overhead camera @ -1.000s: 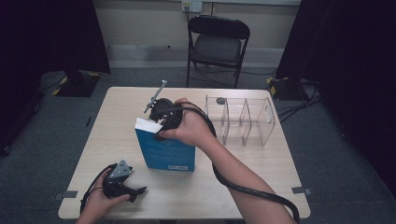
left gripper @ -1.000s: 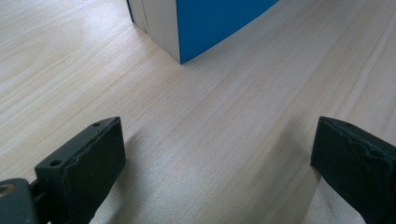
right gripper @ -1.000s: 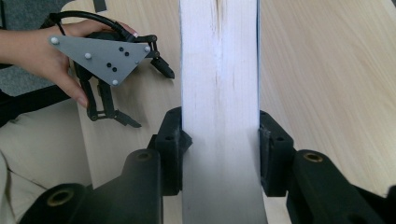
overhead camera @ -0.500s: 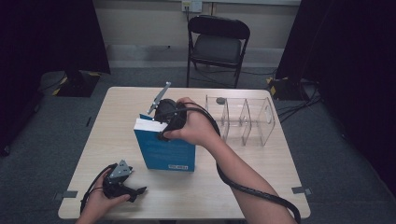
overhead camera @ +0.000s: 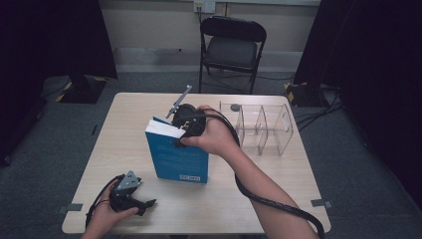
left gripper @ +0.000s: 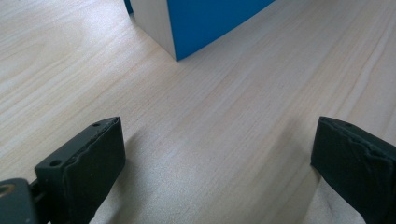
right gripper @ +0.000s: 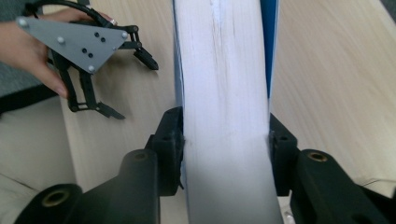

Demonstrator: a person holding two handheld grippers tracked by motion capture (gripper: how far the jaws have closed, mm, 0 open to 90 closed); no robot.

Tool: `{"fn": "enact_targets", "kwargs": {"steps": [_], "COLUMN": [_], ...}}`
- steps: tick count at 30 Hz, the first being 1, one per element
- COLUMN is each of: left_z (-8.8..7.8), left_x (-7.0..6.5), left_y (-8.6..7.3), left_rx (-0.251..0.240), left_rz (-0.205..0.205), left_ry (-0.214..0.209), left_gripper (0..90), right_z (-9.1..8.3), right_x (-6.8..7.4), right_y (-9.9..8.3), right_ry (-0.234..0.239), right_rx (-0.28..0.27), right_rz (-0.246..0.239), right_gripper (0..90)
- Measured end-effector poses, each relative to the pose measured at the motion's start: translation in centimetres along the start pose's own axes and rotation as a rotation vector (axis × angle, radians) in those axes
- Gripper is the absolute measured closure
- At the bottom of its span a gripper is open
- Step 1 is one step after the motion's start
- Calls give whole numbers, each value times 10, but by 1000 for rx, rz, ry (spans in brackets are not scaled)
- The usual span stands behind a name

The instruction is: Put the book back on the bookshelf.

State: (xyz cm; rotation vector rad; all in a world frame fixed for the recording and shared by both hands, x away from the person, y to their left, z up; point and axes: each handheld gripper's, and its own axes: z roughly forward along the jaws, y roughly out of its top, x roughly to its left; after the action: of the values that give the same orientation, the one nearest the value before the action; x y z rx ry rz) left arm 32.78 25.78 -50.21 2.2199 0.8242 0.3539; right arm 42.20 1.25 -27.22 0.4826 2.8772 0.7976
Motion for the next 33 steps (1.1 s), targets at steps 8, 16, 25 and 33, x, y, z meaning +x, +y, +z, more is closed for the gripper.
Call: {"fn": "enact_targets", "kwargs": {"steps": [8,16,25,33], "left_z": [0,0,0,0], "left_x": [0,0,0,0], "left_y": [0,0,0,0], "left_rx": [-4,0,-4,0], "left_rz": [-6,0,-6,2], "left_ry": [0,0,0,-1], "left_gripper": [24,24,24,22], "right_z": [-4,-5,-5,-3], "right_x": [6,10,4,0], "right_y": [-3,-3,-13,-17], "right_ry": [-11,-26,-38,-26], "right_rx": [13,26,55,70], "right_rz": [78,16,5,18], "right_gripper": [606,528,506,469]}}
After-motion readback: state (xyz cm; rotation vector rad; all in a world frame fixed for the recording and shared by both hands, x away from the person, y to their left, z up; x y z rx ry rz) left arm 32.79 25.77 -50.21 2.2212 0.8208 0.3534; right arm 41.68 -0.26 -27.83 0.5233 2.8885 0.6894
